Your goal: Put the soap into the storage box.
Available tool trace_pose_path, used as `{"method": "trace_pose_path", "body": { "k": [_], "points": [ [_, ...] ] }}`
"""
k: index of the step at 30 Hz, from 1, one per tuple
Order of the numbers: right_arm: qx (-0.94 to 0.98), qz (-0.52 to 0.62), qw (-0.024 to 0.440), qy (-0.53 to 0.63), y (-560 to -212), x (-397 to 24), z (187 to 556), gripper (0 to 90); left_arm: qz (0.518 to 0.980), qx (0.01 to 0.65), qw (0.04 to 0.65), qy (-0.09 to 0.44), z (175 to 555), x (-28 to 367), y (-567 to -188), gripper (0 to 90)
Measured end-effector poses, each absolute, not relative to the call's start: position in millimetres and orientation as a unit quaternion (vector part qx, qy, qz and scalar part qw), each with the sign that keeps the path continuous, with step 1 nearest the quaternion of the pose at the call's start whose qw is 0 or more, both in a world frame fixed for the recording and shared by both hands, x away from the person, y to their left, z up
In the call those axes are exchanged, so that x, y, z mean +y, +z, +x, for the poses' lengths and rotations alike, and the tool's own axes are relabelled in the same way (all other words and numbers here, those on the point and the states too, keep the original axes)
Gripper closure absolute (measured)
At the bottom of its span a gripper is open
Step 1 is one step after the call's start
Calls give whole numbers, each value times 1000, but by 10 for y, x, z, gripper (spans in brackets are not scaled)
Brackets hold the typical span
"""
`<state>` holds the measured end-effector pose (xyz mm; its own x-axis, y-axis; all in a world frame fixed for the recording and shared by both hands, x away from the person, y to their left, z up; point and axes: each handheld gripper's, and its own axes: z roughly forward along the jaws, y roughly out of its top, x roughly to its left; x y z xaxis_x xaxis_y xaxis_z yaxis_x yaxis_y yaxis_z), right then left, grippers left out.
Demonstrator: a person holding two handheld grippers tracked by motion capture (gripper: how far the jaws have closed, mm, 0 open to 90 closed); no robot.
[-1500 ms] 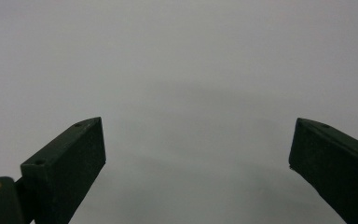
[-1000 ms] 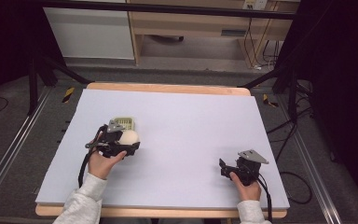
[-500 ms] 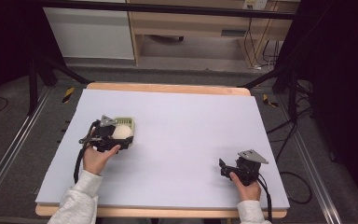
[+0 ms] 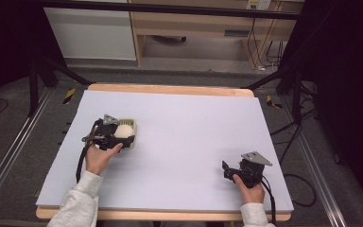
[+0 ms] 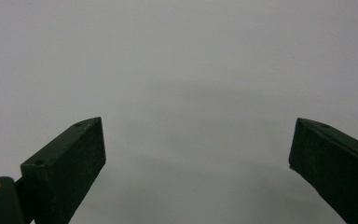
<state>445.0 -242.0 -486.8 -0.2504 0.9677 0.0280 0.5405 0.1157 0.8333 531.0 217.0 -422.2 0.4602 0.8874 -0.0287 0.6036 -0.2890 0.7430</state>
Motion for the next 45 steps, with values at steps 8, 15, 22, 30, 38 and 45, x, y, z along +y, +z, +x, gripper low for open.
{"method": "trace_pose_path", "body": {
  "k": [8,15,22,30,38,45],
  "points": [
    [694,543,280,380,-4870,-2416,4452,41,775,484,352,201,5386,2220,-4227,240],
    [693,544,281,381,-4869,-2419,4452,41,778,483,345,203,5477,2215,-4239,240],
    [687,547,283,386,-4862,-2426,4443,42,782,483,340,200,5551,2222,-4288,240],
    [685,547,288,386,-4858,-2416,4437,42,781,493,326,200,5615,2279,-4344,240],
    [687,546,286,385,-4860,-2412,4439,42,784,494,319,200,5660,2269,-4398,240],
    [688,545,286,385,-4863,-2412,4441,42,785,495,316,196,5681,2267,-4423,240]
  ]
}}
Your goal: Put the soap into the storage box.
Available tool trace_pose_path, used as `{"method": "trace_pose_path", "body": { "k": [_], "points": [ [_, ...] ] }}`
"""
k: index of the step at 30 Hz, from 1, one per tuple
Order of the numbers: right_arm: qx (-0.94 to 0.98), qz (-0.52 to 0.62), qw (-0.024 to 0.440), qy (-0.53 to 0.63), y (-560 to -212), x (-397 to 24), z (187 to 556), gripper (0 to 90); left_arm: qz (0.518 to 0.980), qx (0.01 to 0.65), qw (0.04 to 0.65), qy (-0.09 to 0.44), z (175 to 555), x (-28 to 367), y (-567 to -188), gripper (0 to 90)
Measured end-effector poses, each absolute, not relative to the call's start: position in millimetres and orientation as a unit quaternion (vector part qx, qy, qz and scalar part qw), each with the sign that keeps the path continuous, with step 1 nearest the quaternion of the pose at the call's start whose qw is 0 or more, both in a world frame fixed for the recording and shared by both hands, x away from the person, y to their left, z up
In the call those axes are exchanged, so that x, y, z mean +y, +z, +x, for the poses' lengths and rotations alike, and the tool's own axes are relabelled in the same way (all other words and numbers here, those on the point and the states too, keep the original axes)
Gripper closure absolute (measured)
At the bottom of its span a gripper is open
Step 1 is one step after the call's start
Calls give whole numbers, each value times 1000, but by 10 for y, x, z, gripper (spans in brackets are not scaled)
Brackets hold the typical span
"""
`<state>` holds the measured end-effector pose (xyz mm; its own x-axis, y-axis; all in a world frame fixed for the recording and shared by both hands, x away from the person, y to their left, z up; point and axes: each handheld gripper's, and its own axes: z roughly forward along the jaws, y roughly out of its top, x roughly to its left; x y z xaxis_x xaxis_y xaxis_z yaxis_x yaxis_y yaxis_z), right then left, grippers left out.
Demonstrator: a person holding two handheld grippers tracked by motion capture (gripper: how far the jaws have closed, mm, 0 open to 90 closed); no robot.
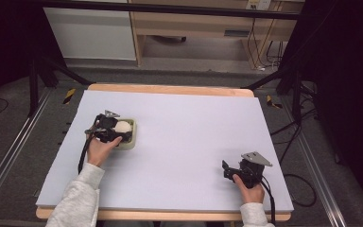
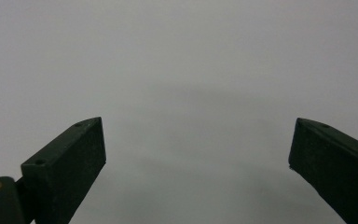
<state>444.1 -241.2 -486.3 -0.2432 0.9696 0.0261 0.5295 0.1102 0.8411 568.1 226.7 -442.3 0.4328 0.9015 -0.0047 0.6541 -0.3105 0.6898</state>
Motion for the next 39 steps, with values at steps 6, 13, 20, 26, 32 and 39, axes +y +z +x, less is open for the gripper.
{"method": "trace_pose_path", "body": {
  "k": [6,13,20,26,32,39],
  "points": [
    [689,544,286,384,-4863,-2409,4442,42,787,496,312,194,5685,2252,-4443,240],
    [689,543,287,384,-4864,-2406,4440,42,789,496,306,193,5690,2241,-4471,239],
    [690,544,285,384,-4863,-2404,4440,42,788,497,307,193,5689,2241,-4472,239],
    [690,543,285,384,-4864,-2403,4441,42,789,496,308,193,5688,2243,-4475,237],
    [691,543,285,383,-4864,-2402,4441,42,776,499,326,208,5637,2256,-4402,211],
    [690,544,285,383,-4863,-2399,4439,42,776,493,330,213,5572,2243,-4344,179]
  ]
}}
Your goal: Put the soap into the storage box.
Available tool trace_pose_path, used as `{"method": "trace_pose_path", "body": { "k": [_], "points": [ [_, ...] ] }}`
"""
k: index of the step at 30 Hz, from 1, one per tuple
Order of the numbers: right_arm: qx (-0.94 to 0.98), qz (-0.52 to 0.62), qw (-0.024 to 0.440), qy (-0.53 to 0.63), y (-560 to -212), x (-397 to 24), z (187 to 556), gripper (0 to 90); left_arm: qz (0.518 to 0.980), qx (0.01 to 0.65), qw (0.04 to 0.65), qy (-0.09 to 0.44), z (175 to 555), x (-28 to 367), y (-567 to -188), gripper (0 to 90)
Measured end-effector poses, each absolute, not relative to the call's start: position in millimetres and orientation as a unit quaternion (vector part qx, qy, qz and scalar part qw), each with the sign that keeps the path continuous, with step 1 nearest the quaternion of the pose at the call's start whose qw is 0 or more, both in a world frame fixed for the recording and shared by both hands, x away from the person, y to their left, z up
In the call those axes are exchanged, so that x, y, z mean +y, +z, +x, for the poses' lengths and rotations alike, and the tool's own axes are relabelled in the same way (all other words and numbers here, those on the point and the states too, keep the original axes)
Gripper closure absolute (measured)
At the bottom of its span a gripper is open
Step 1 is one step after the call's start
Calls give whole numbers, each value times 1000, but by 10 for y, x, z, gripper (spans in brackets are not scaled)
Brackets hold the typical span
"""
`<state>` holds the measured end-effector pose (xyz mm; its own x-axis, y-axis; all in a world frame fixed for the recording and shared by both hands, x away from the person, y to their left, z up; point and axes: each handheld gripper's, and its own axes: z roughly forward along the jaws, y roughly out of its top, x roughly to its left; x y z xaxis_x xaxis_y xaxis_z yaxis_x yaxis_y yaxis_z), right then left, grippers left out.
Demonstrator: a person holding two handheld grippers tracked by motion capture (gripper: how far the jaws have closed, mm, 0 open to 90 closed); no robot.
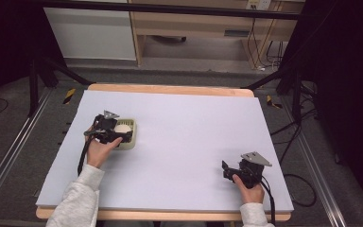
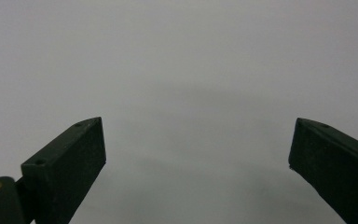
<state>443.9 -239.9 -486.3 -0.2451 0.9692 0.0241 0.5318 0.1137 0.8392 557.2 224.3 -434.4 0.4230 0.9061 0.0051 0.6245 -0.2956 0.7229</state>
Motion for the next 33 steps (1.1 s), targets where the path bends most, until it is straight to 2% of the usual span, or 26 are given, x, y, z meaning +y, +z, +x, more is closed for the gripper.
{"method": "trace_pose_path", "body": {
  "k": [22,33],
  "points": [
    [687,541,296,383,-4833,-2399,4422,42,768,483,356,226,5131,2272,-4344,178],
    [684,547,311,370,-4805,-2459,4417,42,749,495,374,233,4811,2512,-4434,201]
  ]
}}
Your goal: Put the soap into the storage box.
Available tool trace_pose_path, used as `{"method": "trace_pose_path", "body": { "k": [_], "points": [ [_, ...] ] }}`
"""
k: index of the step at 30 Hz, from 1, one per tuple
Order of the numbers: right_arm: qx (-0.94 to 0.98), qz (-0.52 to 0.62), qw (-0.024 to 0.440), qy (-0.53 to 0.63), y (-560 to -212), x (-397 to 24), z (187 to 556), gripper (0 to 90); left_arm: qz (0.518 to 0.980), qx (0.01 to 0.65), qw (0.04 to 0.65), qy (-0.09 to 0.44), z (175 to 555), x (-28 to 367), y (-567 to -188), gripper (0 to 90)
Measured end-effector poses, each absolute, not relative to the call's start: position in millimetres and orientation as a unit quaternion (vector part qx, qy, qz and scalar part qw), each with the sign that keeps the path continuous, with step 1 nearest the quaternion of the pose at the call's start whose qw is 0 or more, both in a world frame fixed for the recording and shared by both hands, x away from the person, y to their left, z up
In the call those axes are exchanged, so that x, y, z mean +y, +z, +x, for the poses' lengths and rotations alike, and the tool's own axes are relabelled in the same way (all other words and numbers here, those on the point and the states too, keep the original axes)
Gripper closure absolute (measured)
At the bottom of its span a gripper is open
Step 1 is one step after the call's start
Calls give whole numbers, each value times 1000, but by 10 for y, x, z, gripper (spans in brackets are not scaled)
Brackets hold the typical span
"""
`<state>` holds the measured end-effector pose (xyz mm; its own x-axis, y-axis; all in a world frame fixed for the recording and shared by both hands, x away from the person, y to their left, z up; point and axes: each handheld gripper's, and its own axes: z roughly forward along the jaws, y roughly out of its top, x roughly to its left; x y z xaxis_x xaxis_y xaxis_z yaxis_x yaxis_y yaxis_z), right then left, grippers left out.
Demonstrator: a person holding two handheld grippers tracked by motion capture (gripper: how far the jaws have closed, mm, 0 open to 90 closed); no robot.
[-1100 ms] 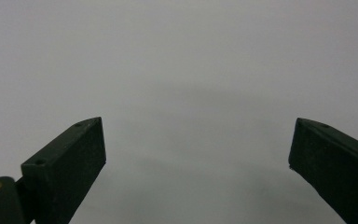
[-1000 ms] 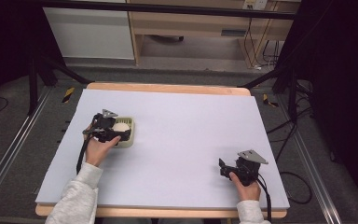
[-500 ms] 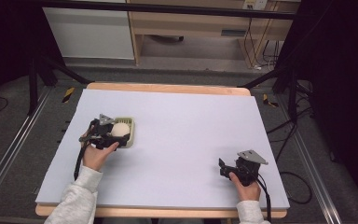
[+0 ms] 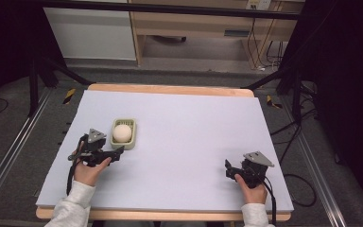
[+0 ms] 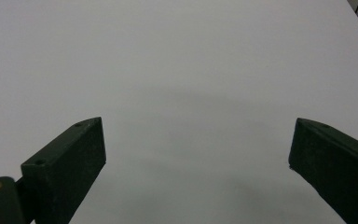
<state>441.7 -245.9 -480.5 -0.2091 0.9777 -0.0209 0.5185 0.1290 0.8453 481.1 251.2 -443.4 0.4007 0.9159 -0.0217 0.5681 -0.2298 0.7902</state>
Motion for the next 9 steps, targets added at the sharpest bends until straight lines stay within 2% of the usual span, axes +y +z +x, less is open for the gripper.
{"method": "trace_pose_path", "body": {
  "k": [9],
  "points": [
    [678,561,308,361,-4803,-2562,4416,42,736,512,372,241,4614,2815,-4582,215]
  ]
}}
